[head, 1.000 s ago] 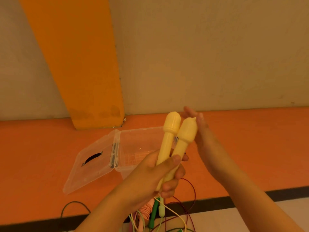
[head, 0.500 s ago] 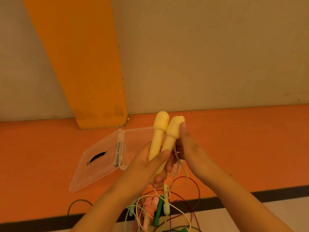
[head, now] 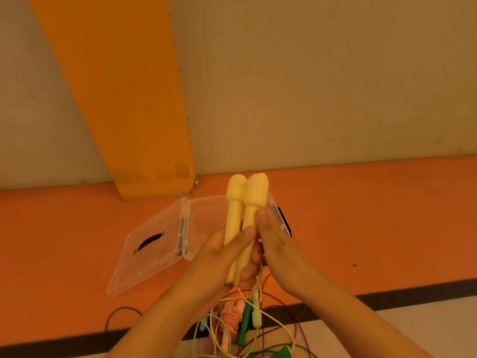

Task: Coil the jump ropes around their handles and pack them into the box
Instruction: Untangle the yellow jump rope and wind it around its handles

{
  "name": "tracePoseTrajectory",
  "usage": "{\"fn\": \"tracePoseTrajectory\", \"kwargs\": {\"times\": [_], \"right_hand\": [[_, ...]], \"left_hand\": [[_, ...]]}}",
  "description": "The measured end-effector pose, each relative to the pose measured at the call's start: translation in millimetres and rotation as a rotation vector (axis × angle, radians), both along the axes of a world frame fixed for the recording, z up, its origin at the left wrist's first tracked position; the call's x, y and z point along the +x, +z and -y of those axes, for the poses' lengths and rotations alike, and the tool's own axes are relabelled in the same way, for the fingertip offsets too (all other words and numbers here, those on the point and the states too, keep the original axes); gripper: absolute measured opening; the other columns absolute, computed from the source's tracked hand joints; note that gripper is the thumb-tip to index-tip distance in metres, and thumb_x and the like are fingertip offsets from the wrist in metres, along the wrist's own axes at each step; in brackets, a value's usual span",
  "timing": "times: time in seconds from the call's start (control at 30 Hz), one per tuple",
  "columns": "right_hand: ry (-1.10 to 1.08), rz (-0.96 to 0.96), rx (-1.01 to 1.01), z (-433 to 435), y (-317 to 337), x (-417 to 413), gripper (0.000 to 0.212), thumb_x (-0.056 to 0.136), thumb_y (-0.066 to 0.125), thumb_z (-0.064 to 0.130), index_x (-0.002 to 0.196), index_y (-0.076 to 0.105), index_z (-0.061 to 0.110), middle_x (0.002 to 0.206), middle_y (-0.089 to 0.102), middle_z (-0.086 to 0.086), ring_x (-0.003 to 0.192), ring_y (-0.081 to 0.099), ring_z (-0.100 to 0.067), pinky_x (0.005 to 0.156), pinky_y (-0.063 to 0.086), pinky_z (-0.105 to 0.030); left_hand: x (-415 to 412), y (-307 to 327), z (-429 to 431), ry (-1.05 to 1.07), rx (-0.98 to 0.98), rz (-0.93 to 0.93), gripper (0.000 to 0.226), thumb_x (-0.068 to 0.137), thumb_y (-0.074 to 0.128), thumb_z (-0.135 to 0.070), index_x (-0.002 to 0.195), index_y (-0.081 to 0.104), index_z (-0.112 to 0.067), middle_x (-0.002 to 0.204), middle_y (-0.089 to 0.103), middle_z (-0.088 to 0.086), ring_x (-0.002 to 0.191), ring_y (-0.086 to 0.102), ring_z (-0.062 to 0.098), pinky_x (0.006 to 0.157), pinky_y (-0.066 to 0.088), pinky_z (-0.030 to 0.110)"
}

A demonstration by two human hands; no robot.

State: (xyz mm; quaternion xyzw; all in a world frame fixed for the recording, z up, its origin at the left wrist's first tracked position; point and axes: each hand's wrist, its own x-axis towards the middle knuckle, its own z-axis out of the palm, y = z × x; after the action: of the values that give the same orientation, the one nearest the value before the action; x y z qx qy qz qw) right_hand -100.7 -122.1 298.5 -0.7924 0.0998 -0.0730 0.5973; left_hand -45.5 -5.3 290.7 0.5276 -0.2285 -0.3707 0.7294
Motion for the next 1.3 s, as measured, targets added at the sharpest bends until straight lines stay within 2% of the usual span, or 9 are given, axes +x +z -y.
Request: {"fn": "tracePoseTrajectory", "kwargs": {"times": [0.1, 0.3, 0.53, 0.67, 0.83, 0.97, 1.1, 1.2, 1.3], "right_hand": [[0.004, 0.004, -0.026, 2.6, 0.8, 0.1, 0.036, 0.087, 0.018, 0.062, 0.086, 0.048, 0.040, 0.061, 0.056, 0.001, 0.052, 0.055, -0.015, 0.054, 0.046, -0.027], [0.053, -0.064, 0.083, 6.4, 10.1, 4.2, 0.047, 0.085, 0.026, 0.063, 0.115, 0.045, 0.032, 0.069, 0.052, -0.006, 0.052, 0.047, -0.016, 0.049, 0.042, -0.027], [0.084, -0.124, 0.129, 3.6, 11.9, 0.3, 0.055, 0.082, 0.027, 0.066, 0.087, 0.050, 0.016, 0.064, 0.045, -0.006, 0.045, 0.038, -0.009, 0.049, 0.031, -0.024], [0.040, -0.117, 0.200, 5.7, 12.9, 1.0, 0.042, 0.089, 0.034, 0.056, 0.083, 0.049, 0.017, 0.057, 0.044, 0.003, 0.042, 0.039, -0.003, 0.042, 0.033, -0.015], [-0.012, 0.117, 0.173, 1.4, 5.2, 2.2, 0.044, 0.082, 0.035, 0.057, 0.099, 0.055, 0.022, 0.066, 0.059, 0.014, 0.067, 0.059, -0.002, 0.063, 0.052, -0.021], [-0.181, 0.276, 0.119, 0.9, -5.7, 7.5, 0.053, 0.084, 0.029, 0.067, 0.107, 0.049, 0.024, 0.065, 0.056, 0.013, 0.055, 0.047, -0.003, 0.052, 0.040, -0.019], [-0.235, 0.319, -0.044, -1.5, -15.0, 10.5, 0.032, 0.101, 0.033, 0.038, 0.132, 0.040, 0.044, 0.079, 0.059, -0.010, 0.059, 0.050, -0.017, 0.055, 0.045, -0.032], [-0.165, 0.349, -0.302, -4.7, -23.3, 9.3, 0.041, 0.100, 0.035, 0.016, 0.135, 0.045, 0.034, 0.089, 0.061, -0.004, 0.075, 0.061, -0.018, 0.069, 0.052, -0.031], [-0.062, 0.251, -0.519, -6.5, -27.0, 8.4, 0.048, 0.097, 0.037, 0.013, 0.138, 0.040, 0.038, 0.082, 0.055, 0.006, 0.068, 0.059, -0.011, 0.063, 0.052, -0.035]], "left_hand": [[0.8, 3.6, -1.4, -0.049, 0.009, -0.059, 0.032, 0.091, 0.048, -0.028, 0.072, 0.051, -0.004, 0.055, 0.039, 0.009, 0.043, 0.043, 0.015, 0.042, 0.033, 0.021], [3.3, 2.7, -3.6, -0.172, -0.121, -0.383, 0.026, 0.087, 0.065, -0.030, 0.083, 0.053, -0.007, 0.061, 0.040, 0.006, 0.040, 0.042, 0.009, 0.038, 0.033, 0.018], [13.9, -5.2, -10.3, -0.375, -0.193, -0.490, 0.024, 0.083, 0.073, -0.030, 0.082, 0.063, -0.008, 0.061, 0.050, 0.001, 0.043, 0.044, 0.006, 0.042, 0.040, 0.018], [11.0, -7.4, -6.6, -0.348, -0.233, -0.516, 0.029, 0.079, 0.077, -0.030, 0.081, 0.060, -0.007, 0.061, 0.049, 0.002, 0.042, 0.043, 0.006, 0.040, 0.040, 0.018], [7.6, 1.1, -3.1, -0.239, -0.219, -0.436, 0.027, 0.079, 0.075, -0.031, 0.090, 0.061, -0.010, 0.063, 0.046, 0.003, 0.042, 0.039, 0.006, 0.039, 0.034, 0.017], [3.6, 9.2, -0.3, -0.013, -0.128, -0.240, 0.020, 0.090, 0.053, -0.028, 0.085, 0.056, -0.008, 0.057, 0.043, 0.001, 0.041, 0.034, 0.007, 0.040, 0.025, 0.018], [1.7, 9.5, 2.6, 0.144, -0.140, -0.139, 0.026, 0.089, 0.050, -0.023, 0.106, 0.054, -0.005, 0.061, 0.043, 0.003, 0.042, 0.033, 0.009, 0.040, 0.025, 0.020], [0.5, 9.1, 2.0, 0.227, -0.109, -0.039, 0.023, 0.088, 0.052, -0.023, 0.101, 0.054, -0.003, 0.059, 0.046, 0.003, 0.041, 0.035, 0.010, 0.040, 0.028, 0.020], [1.2, 3.8, -1.2, 0.297, 0.021, 0.184, 0.015, 0.095, 0.052, -0.016, 0.088, 0.050, -0.003, 0.057, 0.049, 0.003, 0.042, 0.039, 0.011, 0.039, 0.032, 0.022]]}}
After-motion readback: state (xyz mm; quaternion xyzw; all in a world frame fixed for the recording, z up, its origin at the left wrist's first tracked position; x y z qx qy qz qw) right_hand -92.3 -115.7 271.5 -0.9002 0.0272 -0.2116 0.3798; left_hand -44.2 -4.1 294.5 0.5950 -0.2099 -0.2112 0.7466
